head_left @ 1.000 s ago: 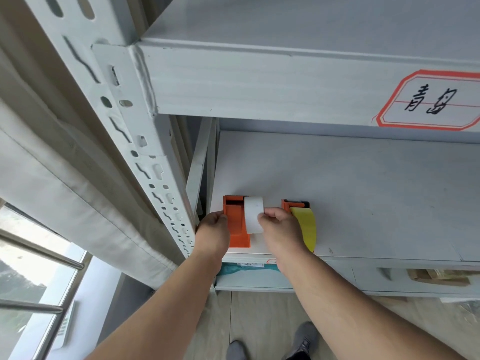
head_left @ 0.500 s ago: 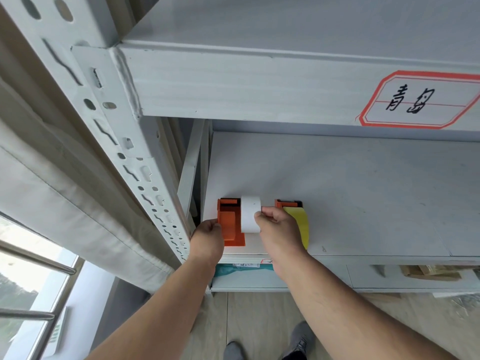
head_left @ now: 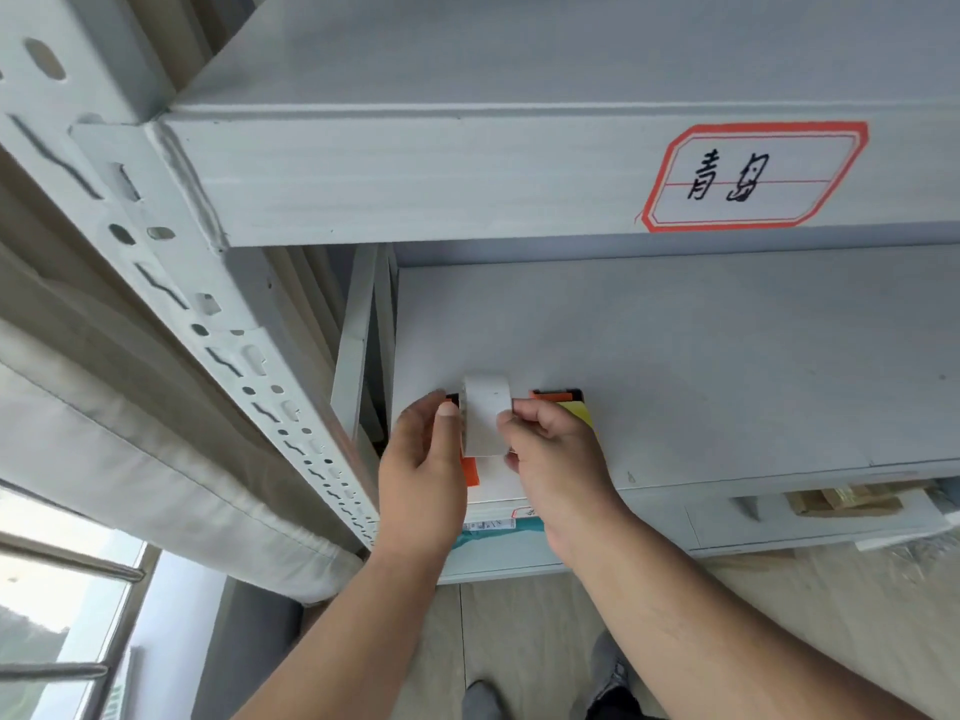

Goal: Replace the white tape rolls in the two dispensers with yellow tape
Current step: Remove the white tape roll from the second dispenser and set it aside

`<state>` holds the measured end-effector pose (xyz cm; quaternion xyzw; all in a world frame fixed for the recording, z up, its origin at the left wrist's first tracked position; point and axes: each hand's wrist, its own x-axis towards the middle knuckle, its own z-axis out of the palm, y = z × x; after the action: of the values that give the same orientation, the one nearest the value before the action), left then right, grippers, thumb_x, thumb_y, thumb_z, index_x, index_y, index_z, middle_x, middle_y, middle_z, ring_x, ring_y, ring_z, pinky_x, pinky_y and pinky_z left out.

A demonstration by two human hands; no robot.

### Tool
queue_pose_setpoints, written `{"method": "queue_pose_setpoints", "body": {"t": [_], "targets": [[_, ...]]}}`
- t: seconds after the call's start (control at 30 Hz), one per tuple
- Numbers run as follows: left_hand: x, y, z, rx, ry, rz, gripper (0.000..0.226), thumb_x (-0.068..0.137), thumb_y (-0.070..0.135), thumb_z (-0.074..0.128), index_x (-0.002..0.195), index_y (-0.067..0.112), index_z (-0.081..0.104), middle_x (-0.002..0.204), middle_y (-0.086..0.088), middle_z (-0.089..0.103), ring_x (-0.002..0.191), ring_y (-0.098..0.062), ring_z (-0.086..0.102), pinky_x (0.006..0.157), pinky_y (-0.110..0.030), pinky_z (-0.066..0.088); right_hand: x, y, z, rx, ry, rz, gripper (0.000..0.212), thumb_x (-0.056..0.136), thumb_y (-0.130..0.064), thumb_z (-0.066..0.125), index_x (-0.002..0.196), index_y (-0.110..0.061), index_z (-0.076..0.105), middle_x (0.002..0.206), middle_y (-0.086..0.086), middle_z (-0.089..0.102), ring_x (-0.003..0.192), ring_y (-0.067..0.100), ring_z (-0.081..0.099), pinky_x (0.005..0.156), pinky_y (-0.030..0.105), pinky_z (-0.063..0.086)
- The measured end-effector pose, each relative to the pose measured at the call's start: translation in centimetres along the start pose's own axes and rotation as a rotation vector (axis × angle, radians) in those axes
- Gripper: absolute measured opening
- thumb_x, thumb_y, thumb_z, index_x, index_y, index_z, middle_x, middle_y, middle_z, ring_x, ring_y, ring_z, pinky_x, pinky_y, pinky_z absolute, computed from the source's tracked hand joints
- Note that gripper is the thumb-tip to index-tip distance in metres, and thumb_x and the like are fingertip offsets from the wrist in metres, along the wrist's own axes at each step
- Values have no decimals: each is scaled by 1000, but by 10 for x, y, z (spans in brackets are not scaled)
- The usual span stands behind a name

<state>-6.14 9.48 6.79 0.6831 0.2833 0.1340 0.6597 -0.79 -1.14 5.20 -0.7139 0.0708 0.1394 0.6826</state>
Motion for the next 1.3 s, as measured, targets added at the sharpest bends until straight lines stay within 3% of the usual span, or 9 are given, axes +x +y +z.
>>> {"method": "queue_pose_setpoints", "body": {"t": [0.1,0.2,0.33,0.53,0.8,0.9,1.07,1.2,1.3], "targets": [[-9,16,18,-18,-133,42,20,108,38,51,99,40,68,105,17,70,92,14,63,78,-8,44,-16,-13,-12,10,-1,-69,16,100,-19,67,91,-30,75,85,-28,77,83,-11,71,77,19,55],[-17,24,46,-38,-235,64,24,109,30,51,106,17,72,87,19,75,86,5,68,76,-13,49,-29,-25,-35,3,104,-107,12,98,-20,69,106,-20,77,100,-6,82,97,7,76,87,26,58],[-40,34,93,9,-411,75,21,109,30,52,106,23,72,101,5,79,98,-6,73,80,-17,53,-42,-32,-87,18,292,-139,10,97,-17,68,99,-18,78,96,-3,82,94,11,77,86,31,60],[-97,47,174,76,-693,99,22,109,30,53,106,21,72,101,4,80,99,-5,73,83,-22,50,-72,-27,-180,75,593,-133,10,96,-26,68,94,-20,76,91,-5,81,92,11,75,88,37,60],[-217,40,263,214,-1006,89,25,106,35,52,106,22,73,103,1,80,100,-14,75,95,-41,59,-155,4,-299,153,964,-113,10,95,-24,67,91,-21,76,87,-5,79,85,12,73,75,33,54],[-269,37,287,271,-1099,77,30,104,39,51,104,16,71,103,-7,79,100,-24,75,92,-50,58,-193,13,-338,164,1048,-106,10,96,-24,67,92,-20,75,82,-8,76,74,3,69,68,26,51],[-333,33,316,285,-1176,88,26,106,35,52,100,20,71,99,2,78,97,-11,74,84,-31,57,-240,22,-388,174,1136,-90,13,96,-26,67,86,-22,74,77,-6,75,67,4,66,65,29,52],[-361,31,338,325,-1224,127,26,103,40,51,98,27,72,99,5,79,97,-9,74,89,-36,58,-257,26,-418,189,1193,-66,16,96,-28,66,82,-25,74,78,-11,75,72,5,68,71,36,54],[-371,33,360,311,-1255,141,27,107,33,50,101,20,73,101,0,79,96,-9,74,85,-30,58,-256,24,-437,225,1217,-51,14,96,-28,65,86,-26,75,83,-7,77,83,14,72,79,43,58]]}}
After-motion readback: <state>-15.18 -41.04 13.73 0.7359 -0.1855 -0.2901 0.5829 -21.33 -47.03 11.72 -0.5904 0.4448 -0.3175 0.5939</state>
